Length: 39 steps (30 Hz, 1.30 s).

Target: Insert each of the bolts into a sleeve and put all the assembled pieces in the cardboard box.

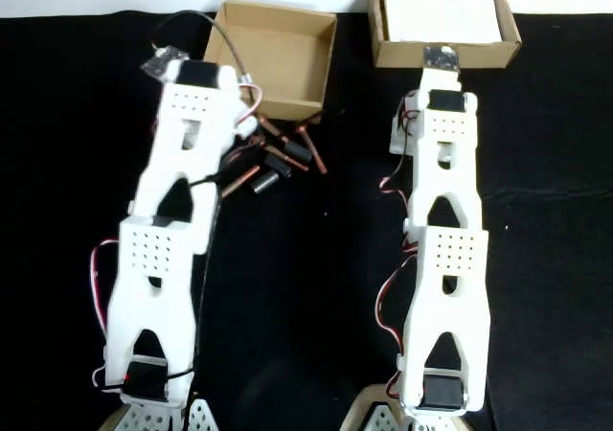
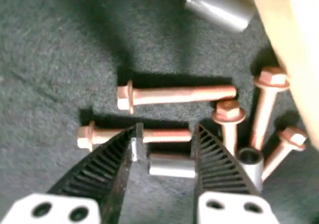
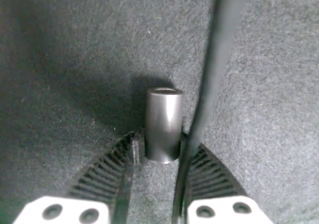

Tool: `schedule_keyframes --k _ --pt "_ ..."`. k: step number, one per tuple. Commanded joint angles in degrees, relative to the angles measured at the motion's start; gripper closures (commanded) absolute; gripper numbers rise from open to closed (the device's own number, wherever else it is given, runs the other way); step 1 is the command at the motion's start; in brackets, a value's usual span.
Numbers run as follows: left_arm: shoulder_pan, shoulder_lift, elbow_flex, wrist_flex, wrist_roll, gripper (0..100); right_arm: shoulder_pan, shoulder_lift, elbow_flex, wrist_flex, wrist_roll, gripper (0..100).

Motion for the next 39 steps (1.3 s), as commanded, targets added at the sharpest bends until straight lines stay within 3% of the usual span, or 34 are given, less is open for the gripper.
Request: schedule_keyframes --k 1,12,17,24,32,39 --pt "0.3 -4.0 -0.7 -1.0 3.6 83 -2.1 0.1 -1.3 -1.5 0.5 94.3" --pt "0.1 1.8 -1.1 -1.6 12.7 84 -2.2 0.1 -1.4 -1.7 0.5 94.3" --pt "-3.8 10.4 -1.3 -7.6 13.2 88 -2.2 0.1 -1.4 -1.7 0.5 94.3" --pt "-6.7 11.6 -2.5 -8.2 13.3 88 -2.2 0.1 -1.4 -1.7 0.5 94.3" --pt "-7.8 11.7 -19.6 3.8 13.0 88 -2.2 0.1 -1.4 -1.7 0.5 94.3" --pt "-7.0 11.6 -24.0 4.7 12.9 88 -2.2 0.1 -1.4 -1.7 0.5 94.3"
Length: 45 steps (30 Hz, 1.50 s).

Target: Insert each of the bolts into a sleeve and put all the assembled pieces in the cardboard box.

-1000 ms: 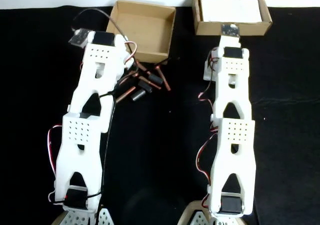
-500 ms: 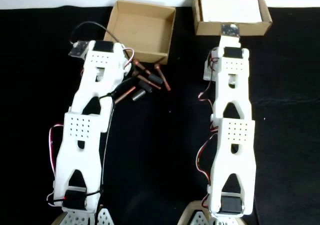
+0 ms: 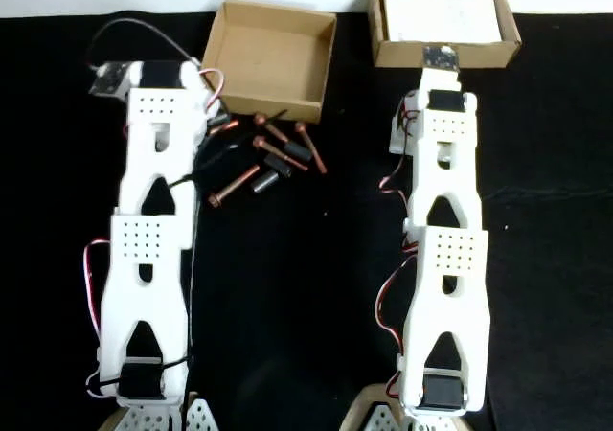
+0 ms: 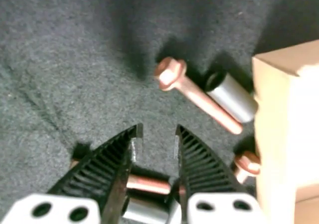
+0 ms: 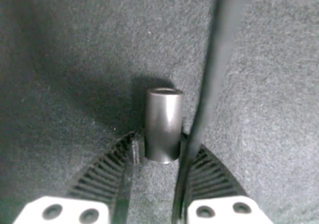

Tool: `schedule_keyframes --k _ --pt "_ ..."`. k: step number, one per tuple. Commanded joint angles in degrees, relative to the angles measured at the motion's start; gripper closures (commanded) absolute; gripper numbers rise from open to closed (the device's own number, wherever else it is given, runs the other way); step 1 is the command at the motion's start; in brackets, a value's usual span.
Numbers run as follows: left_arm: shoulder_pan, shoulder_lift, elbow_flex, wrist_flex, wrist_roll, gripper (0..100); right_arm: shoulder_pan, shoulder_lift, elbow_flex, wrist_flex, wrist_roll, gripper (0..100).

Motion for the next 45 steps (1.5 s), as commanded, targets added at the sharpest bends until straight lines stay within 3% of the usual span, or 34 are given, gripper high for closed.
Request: schedule_keyframes --k 1,14,23,35,45 --pt "0.5 -0.7 -2.7 0.4 0.4 88 -2.1 0.1 -1.4 -1.5 0.5 94.3" --pt "1.0 2.2 -0.5 -7.6 4.1 88 -2.6 0.1 -1.1 -1.5 2.0 94.3" --pt "-2.8 9.2 -0.4 -10.5 4.7 88 -2.6 0.1 -1.1 -1.5 2.0 94.3" --pt "-2.3 2.9 -12.4 -1.8 4.6 88 -2.6 0.1 -1.1 -1.5 2.0 94.3" --pt "-2.2 10.2 -5.5 -18.5 4.9 88 -2.6 0.1 -1.1 -1.5 2.0 94.3"
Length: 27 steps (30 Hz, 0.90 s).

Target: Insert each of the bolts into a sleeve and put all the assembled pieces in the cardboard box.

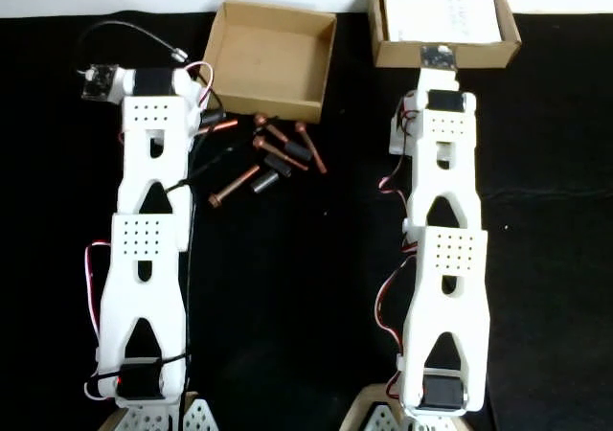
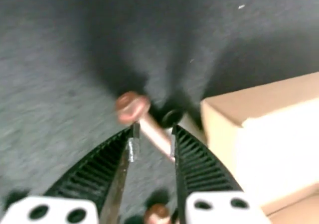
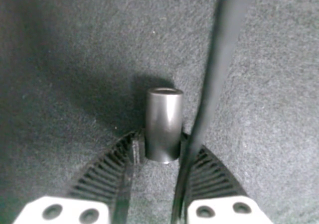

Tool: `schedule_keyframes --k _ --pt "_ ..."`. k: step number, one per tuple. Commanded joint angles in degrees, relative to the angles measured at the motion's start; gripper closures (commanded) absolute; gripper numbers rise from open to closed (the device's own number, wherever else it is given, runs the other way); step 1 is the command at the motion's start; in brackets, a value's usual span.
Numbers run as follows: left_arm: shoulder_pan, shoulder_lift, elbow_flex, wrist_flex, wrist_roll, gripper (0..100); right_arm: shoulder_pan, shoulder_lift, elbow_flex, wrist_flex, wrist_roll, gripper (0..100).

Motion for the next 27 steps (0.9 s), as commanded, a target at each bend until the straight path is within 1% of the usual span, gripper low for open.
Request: schedule_keyframes --k 1,9,18,22,25,27 --pt "-0.2 2.2 -0.1 -5.2 0.4 88 -2.3 0.1 -1.1 -1.5 0.4 94.3" --pt "-2.2 7.2 -2.0 -5.2 0.4 88 -2.3 0.1 -1.1 -1.5 0.4 94.3" --pt "-1.9 7.3 -4.2 10.9 -0.4 88 -2.3 0.1 -1.0 -1.5 0.4 94.3" --pt "-2.2 7.3 -5.8 13.5 -3.7 88 -2.3 0.1 -1.0 -1.5 0.4 94.3" --pt "-2.2 7.3 -5.9 13.4 -5.1 88 -2.3 0.1 -1.0 -1.5 0.4 94.3" --pt "-2.1 7.3 -5.9 13.4 -7.5 89 -2.3 0.1 -1.0 -1.5 0.4 94.3"
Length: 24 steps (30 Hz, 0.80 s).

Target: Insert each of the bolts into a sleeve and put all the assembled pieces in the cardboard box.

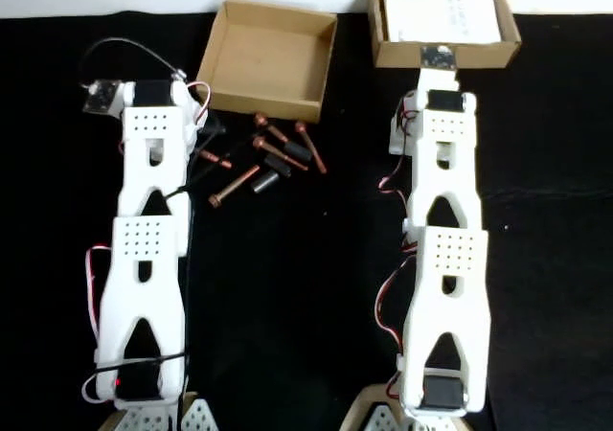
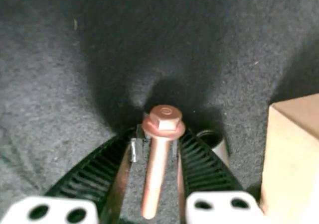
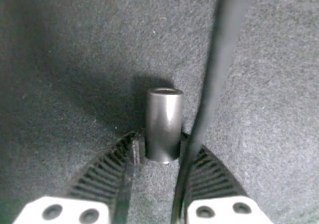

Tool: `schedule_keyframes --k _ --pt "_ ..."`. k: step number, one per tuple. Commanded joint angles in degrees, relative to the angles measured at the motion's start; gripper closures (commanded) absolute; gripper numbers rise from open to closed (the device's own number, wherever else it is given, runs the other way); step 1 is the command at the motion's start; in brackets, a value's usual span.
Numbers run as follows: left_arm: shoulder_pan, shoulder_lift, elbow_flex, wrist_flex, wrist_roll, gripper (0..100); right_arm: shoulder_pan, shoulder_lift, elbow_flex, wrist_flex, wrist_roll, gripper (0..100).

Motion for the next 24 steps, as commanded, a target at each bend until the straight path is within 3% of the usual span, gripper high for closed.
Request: schedule_keyframes --k 1,6,16,19,24 --pt "-0.6 0.2 -0.1 1.6 -4.0 91 -2.3 0.1 -1.0 -1.5 0.4 94.3" --pt "-0.7 -0.7 -1.1 2.4 -17.2 97 -2.3 0.1 -1.0 -1.5 0.4 94.3" --pt "-1.9 -8.7 1.3 3.3 -65.8 99 -2.3 0.1 -1.2 -1.5 0.4 94.3" --pt "-1.9 -14.0 8.9 3.4 -76.5 99 -2.3 0.1 -1.3 -1.5 0.4 94.3" --pt "-1.8 -30.8 30.1 3.4 -87.6 99 -2.3 0.1 -1.4 -1.5 0.4 94.3"
